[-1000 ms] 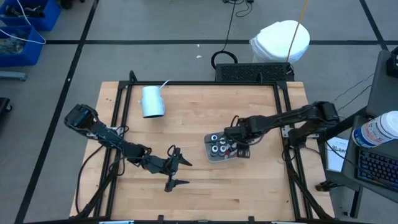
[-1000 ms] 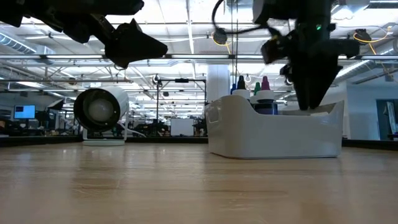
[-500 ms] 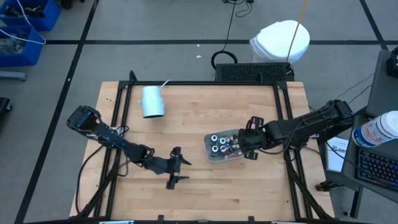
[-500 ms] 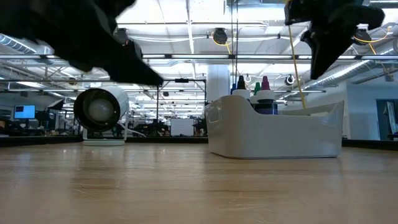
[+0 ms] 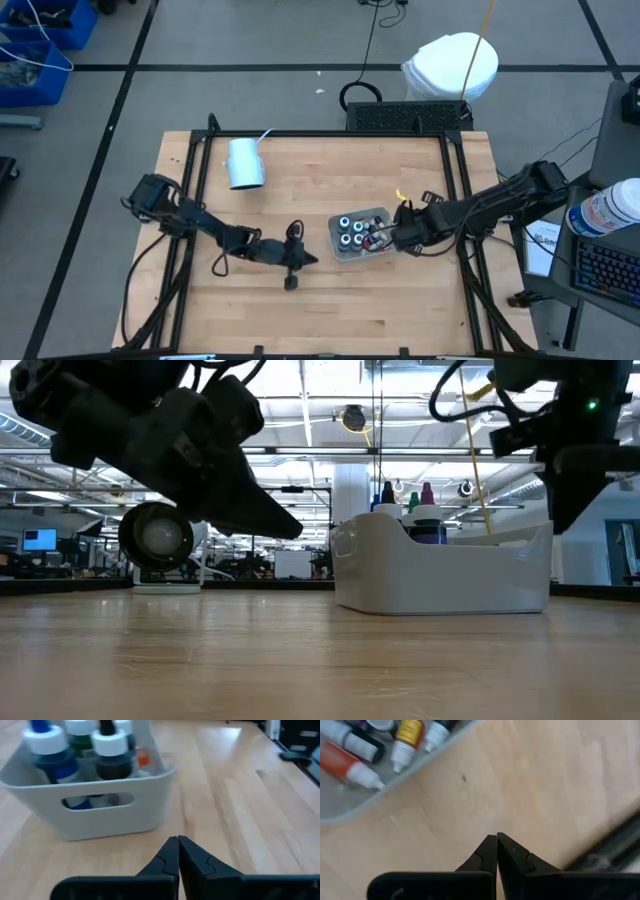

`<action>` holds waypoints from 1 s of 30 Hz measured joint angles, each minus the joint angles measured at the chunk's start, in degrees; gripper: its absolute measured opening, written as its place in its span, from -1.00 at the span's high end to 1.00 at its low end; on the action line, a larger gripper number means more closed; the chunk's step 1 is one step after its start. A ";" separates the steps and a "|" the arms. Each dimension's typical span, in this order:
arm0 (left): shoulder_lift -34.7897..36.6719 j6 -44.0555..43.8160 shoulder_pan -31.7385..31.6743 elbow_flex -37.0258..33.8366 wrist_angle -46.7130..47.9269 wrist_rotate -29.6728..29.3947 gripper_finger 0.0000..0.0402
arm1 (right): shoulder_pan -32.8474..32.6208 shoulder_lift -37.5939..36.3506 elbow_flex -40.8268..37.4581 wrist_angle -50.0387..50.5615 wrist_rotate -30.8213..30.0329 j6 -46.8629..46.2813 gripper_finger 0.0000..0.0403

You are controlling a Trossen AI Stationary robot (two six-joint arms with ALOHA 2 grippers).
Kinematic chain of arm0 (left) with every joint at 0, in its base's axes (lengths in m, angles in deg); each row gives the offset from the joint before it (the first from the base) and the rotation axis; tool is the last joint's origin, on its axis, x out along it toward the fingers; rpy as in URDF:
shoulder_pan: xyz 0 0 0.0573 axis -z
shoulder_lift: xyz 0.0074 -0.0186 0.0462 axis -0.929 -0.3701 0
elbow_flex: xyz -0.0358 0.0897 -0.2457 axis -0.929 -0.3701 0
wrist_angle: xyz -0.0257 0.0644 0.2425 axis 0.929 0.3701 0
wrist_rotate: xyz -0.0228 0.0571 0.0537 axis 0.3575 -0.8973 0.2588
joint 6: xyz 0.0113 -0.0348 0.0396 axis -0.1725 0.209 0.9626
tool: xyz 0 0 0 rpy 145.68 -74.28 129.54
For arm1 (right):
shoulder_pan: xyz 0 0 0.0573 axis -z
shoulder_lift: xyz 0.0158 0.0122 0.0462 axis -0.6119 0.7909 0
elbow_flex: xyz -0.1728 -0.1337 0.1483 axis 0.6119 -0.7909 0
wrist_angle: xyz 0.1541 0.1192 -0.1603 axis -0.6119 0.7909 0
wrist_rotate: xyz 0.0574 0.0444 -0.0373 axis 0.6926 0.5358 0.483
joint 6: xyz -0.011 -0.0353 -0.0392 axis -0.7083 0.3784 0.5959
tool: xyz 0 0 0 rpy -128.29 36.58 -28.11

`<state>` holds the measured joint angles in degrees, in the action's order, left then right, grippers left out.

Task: Pick & Place food coloring
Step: Adjust the gray bin on the table

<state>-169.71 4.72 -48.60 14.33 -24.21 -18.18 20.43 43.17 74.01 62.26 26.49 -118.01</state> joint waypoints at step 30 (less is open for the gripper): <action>0.01 -2.84 -4.34 0.00 3.54 -6.21 0.95 | 1.45 0.47 -10.11 -37.95 7.41 10.54 1.00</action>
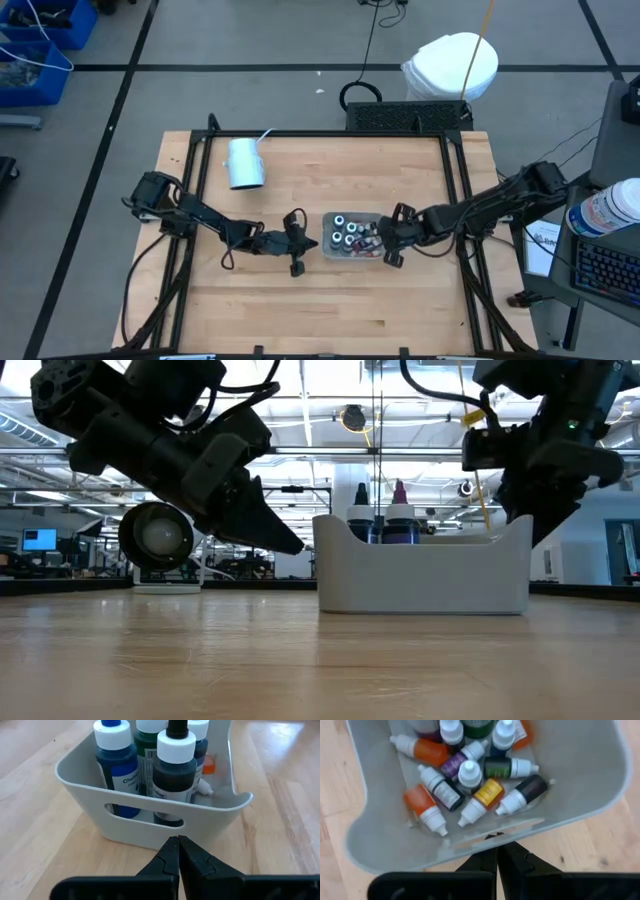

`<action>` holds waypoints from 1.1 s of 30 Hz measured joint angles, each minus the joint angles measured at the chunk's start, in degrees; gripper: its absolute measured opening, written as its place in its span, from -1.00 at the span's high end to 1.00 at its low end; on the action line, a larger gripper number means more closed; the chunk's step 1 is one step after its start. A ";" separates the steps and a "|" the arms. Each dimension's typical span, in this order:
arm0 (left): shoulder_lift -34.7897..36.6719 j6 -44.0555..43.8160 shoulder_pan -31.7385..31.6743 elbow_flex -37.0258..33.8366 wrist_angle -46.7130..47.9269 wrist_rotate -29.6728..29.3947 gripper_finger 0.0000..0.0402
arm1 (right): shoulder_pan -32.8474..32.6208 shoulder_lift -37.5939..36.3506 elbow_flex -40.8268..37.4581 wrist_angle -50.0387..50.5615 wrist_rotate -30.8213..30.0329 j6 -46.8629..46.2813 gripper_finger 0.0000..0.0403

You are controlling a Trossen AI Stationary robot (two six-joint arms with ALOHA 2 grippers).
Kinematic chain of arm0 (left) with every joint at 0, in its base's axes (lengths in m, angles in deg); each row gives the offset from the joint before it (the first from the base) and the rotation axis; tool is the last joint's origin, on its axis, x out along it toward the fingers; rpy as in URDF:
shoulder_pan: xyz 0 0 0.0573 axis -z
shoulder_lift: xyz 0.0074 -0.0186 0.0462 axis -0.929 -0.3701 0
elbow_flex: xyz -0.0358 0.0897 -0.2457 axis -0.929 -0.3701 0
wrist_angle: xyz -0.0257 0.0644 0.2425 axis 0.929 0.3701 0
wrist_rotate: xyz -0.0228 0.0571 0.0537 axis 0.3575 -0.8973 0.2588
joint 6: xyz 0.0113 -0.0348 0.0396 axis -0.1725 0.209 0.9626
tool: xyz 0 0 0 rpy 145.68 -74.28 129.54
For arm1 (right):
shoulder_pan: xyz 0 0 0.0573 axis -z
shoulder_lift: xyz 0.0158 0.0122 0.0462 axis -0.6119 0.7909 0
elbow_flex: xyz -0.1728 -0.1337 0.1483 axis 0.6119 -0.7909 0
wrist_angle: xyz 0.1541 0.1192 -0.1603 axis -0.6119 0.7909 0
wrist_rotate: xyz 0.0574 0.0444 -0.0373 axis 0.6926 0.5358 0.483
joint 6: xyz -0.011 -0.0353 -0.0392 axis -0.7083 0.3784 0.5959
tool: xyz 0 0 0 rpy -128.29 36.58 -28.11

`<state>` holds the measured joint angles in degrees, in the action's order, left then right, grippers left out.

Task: Pick & Place food coloring
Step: Adjust the gray bin on the table, then return to Home Position

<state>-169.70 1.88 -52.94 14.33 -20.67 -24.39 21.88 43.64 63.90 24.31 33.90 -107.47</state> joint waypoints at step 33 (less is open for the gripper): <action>27.66 18.27 13.12 0.06 14.12 -1.95 0.98 | -8.64 -26.84 0.00 -3.28 -1.18 16.58 1.00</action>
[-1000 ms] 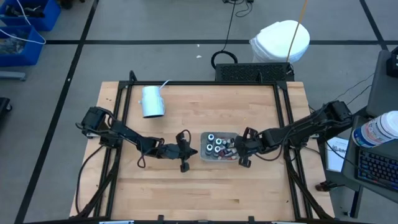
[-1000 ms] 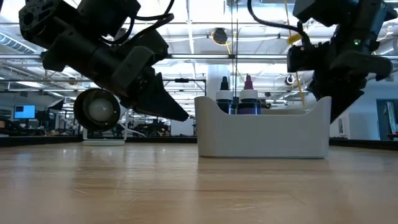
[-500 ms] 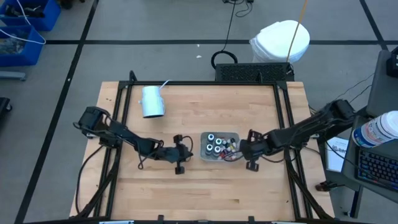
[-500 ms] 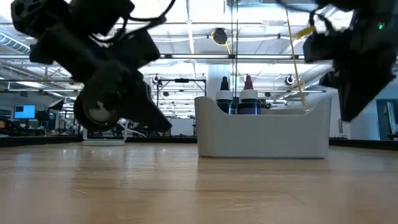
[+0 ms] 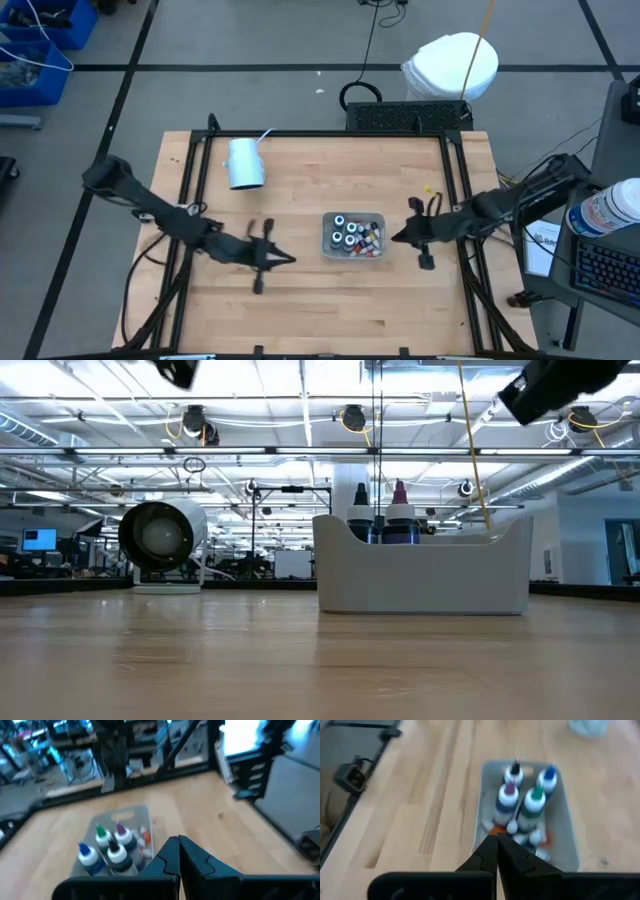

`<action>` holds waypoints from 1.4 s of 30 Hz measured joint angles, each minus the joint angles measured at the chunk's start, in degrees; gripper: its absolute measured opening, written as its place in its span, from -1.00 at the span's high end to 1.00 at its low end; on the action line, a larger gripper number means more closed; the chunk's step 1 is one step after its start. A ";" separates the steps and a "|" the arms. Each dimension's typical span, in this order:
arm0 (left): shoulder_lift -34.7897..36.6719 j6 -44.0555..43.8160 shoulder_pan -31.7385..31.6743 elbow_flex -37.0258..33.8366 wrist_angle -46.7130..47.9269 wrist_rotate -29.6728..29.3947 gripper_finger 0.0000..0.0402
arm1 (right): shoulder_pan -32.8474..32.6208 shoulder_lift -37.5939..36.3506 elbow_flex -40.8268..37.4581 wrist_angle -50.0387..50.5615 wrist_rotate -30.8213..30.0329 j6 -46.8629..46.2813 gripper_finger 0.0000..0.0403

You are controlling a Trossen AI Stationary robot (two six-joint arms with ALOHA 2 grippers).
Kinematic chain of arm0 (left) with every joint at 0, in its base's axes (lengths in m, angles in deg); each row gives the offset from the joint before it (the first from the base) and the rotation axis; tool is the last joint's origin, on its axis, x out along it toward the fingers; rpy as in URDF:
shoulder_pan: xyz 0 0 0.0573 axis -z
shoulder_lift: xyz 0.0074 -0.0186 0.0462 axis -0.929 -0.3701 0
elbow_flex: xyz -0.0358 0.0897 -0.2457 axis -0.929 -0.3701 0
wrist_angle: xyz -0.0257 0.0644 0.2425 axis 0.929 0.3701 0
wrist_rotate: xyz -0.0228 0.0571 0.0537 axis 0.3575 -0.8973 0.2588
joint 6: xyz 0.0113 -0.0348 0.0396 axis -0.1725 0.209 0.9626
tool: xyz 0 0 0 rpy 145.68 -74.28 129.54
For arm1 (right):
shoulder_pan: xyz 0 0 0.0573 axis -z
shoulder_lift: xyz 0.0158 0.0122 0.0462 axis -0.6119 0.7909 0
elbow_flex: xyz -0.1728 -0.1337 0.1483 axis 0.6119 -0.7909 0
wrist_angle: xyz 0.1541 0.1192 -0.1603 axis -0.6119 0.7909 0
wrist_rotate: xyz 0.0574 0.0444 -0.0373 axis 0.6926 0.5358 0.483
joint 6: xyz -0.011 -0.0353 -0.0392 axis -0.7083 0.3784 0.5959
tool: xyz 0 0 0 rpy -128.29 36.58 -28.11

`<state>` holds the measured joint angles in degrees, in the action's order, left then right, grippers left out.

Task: Pick & Place food coloring
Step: Return to Home Position

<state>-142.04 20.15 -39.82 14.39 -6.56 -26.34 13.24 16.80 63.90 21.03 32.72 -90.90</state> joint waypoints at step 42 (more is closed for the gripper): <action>73.18 21.15 -9.98 -18.72 25.10 7.39 1.00 | 8.39 -47.59 -29.94 -30.79 5.62 21.24 1.00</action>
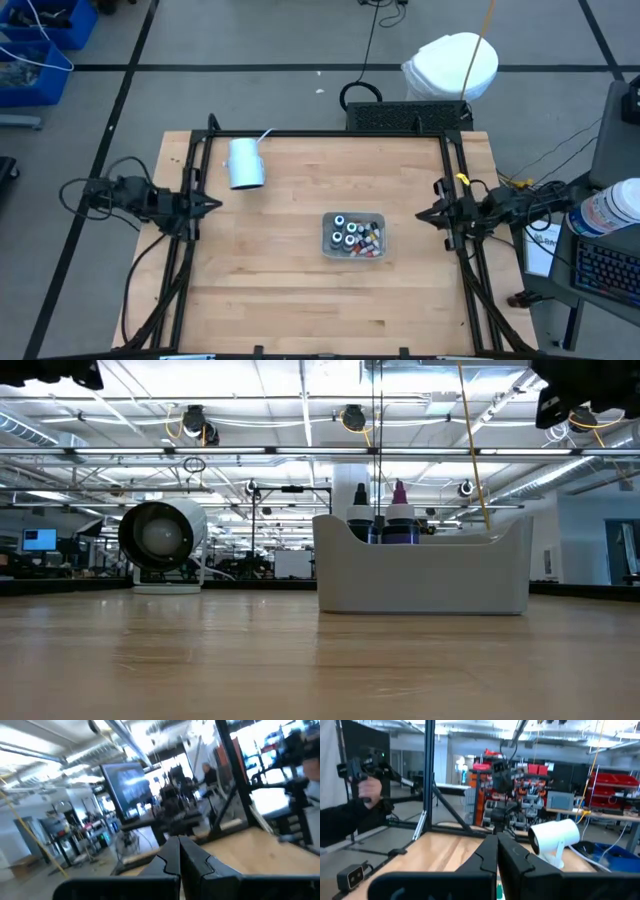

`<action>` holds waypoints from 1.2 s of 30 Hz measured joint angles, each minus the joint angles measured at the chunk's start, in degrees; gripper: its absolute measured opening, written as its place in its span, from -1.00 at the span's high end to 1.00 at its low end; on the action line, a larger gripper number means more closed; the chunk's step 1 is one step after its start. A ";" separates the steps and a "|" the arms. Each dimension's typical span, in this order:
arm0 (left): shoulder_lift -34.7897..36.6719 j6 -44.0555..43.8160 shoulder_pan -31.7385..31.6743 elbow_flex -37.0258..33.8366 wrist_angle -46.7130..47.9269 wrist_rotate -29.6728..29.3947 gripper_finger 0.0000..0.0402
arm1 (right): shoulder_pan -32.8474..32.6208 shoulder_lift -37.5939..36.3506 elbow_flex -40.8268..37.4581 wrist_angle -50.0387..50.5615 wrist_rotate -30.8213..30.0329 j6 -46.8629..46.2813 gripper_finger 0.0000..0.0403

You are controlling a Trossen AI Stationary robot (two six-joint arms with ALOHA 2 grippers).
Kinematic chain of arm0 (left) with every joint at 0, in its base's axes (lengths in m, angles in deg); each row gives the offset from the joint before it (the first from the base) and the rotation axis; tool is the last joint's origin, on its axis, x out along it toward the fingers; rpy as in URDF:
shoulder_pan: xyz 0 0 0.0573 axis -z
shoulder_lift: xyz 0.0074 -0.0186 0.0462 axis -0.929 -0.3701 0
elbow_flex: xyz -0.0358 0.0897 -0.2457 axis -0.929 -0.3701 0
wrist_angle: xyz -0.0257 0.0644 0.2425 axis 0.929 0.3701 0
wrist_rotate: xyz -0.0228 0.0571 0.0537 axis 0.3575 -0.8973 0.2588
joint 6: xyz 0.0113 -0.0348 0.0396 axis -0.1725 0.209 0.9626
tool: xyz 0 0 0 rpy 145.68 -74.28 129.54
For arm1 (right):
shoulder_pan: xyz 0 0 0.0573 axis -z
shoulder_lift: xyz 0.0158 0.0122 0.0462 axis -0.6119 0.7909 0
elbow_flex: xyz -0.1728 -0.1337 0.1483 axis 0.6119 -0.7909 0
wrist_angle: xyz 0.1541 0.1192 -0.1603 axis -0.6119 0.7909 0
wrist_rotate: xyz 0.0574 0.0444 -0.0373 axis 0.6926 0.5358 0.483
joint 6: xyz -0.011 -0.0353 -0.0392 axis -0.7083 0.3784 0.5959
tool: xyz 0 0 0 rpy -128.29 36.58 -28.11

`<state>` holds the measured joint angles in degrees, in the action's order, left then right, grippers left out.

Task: Pick & Place food coloring
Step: Return to Home Position

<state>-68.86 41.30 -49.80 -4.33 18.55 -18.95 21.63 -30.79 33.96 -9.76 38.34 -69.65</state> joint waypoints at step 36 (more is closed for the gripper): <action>0.01 -9.74 -13.35 -18.78 -10.30 12.22 0.96 | 0.04 -3.20 -12.18 -7.91 -4.87 -1.48 1.00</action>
<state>-68.85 31.56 -63.15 -23.11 8.25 -6.73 21.67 -33.99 21.78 -17.67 33.47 -71.14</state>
